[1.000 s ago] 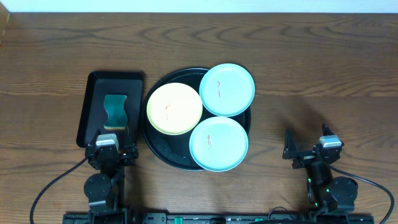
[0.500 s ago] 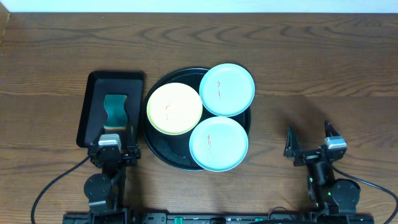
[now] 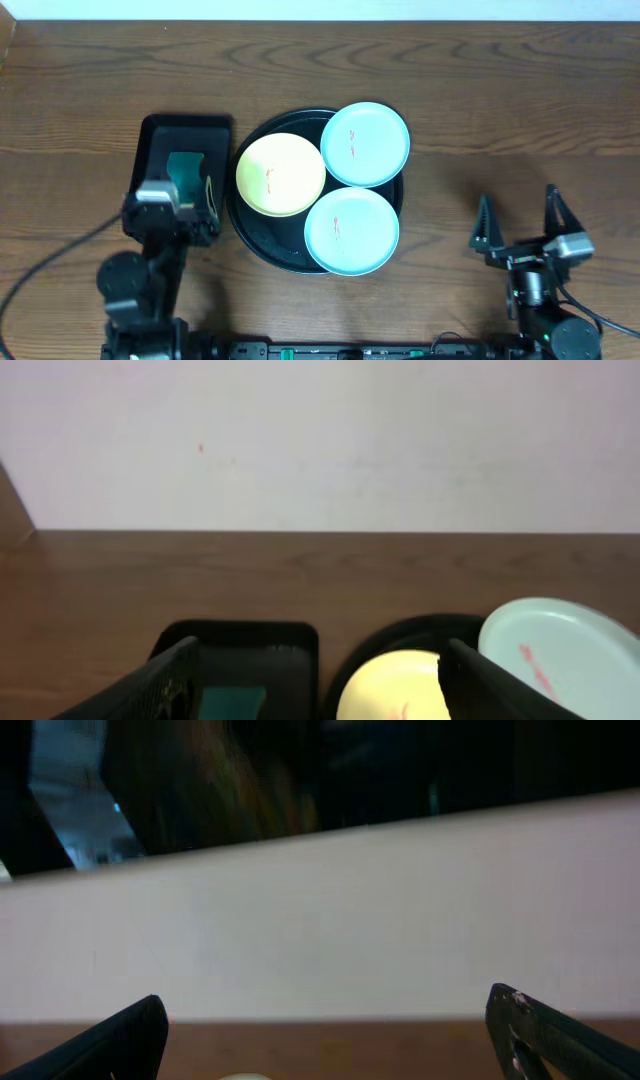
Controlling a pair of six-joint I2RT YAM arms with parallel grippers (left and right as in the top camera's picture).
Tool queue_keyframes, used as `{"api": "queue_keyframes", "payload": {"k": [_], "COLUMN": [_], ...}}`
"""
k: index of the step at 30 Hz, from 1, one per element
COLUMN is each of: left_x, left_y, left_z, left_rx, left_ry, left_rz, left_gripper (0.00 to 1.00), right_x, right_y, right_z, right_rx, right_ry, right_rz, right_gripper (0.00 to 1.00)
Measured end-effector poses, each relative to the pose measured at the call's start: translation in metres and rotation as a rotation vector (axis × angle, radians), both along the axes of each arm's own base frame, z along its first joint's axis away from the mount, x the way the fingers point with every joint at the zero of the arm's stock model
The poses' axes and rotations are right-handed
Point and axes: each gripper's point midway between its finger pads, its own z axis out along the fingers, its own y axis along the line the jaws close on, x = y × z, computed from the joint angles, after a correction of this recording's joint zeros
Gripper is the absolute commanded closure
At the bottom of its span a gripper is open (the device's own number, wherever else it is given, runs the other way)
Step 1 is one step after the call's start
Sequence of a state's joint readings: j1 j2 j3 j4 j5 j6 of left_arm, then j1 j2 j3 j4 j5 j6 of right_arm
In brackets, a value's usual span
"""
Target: Clean dirty plates on tray and stack at the side
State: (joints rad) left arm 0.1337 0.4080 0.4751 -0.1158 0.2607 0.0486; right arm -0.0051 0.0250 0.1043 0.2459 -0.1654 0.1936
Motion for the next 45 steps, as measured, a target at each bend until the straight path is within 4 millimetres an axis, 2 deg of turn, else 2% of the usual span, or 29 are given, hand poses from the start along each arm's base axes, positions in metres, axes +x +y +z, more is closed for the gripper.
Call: {"api": "queue_keyframes", "payload": {"k": [3, 6, 11, 16, 19, 22, 26, 29, 31, 35, 40, 41, 43, 45], "left_x": [0.011, 0.025, 0.06, 0.101, 0.12, 0.131, 0.129, 0.12, 0.112, 0.099, 0.079, 0.076, 0.072, 0.072], "left_y": [0.0, 0.001, 0.0, -0.002, -0.002, -0.002, -0.001, 0.003, 0.001, -0.011, -0.022, -0.023, -0.025, -0.025], "left_z": [0.01, 0.012, 0.024, 0.024, 0.016, 0.009, 0.002, 0.008, 0.013, 0.023, 0.011, 0.008, 0.007, 0.006], "left_rx": [-0.011, -0.024, -0.044, -0.069, -0.085, -0.099, -0.123, -0.147, -0.164, -0.201, -0.262, -0.273, -0.285, -0.29], "left_ry": [0.071, 0.167, 0.243, 0.319, 0.377, 0.433, 0.528, 0.585, 0.617, 0.644, 0.743, 0.763, 0.779, 0.783], "left_rz": [-0.006, -0.011, -0.048, -0.089, -0.103, -0.112, -0.115, -0.108, -0.118, -0.173, -0.205, -0.206, -0.209, -0.21], "left_gripper": [0.25, 0.25, 0.25, 0.25, 0.25, 0.25, 0.25, 0.25, 0.25, 0.25, 0.25, 0.25, 0.25, 0.25], "right_x": [-0.007, -0.004, 0.019, 0.057, 0.08, 0.096, 0.12, 0.142, 0.147, 0.163, 0.168, 0.167, 0.167, 0.165], "right_y": [0.0, 0.003, 0.011, 0.019, 0.02, 0.02, 0.02, 0.023, 0.027, 0.034, 0.043, 0.045, 0.05, 0.058], "right_z": [0.032, 0.047, 0.053, 0.057, 0.047, 0.036, 0.027, 0.021, 0.013, 0.009, -0.004, -0.004, -0.005, -0.006], "right_rx": [0.0, -0.006, -0.019, -0.02, -0.011, 0.0, 0.008, 0.012, 0.005, -0.018, -0.012, -0.009, -0.004, 0.003], "right_ry": [-0.045, -0.022, 0.087, 0.264, 0.438, 0.607, 0.777, 0.886, 0.956, 0.983, 1.018, 1.02, 1.023, 1.032], "right_rz": [0.0, 0.018, 0.066, 0.111, 0.125, 0.125, 0.128, 0.149, 0.174, 0.228, 0.286, 0.301, 0.327, 0.355], "right_gripper": [0.01, 0.01, 0.01, 0.01, 0.01, 0.01, 0.01, 0.01, 0.01, 0.01, 0.01, 0.08, 0.17, 0.19]}}
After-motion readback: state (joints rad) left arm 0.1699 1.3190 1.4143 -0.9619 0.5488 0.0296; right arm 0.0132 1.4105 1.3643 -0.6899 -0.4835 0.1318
